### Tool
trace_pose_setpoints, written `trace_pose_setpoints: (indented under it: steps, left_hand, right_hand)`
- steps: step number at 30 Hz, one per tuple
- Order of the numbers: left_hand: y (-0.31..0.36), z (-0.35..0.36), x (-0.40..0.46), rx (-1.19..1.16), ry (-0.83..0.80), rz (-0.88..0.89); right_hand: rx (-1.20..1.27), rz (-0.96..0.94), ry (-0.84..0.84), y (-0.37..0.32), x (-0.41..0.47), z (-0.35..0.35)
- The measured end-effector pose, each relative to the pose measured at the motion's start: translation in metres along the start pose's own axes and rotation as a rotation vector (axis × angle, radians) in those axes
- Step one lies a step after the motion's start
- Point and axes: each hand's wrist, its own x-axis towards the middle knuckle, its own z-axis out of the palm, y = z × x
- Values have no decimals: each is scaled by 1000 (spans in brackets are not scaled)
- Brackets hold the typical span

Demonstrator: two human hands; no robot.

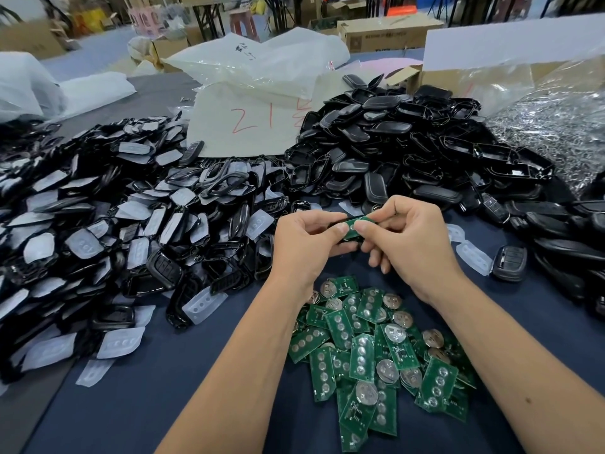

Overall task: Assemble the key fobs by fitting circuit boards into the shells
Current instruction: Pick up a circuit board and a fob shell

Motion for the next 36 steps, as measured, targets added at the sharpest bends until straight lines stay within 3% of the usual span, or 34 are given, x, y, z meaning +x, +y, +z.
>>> trace_pose_setpoints:
  steps: [13,19,29,36]
  left_hand:
    - [1,3,-2,-20,46,4]
    - [2,4,1,9,-13,7]
    - [5,3,-1,25,-60,-2]
    - [4,2,0,23,-34,4]
  right_hand:
    - [-19,74,-65,2,6,-6]
    - [-69,2,31,1,0,1]
    - [-108,6,2,-4,-2,-2]
    - [-224,-18,93,-9,-6,2]
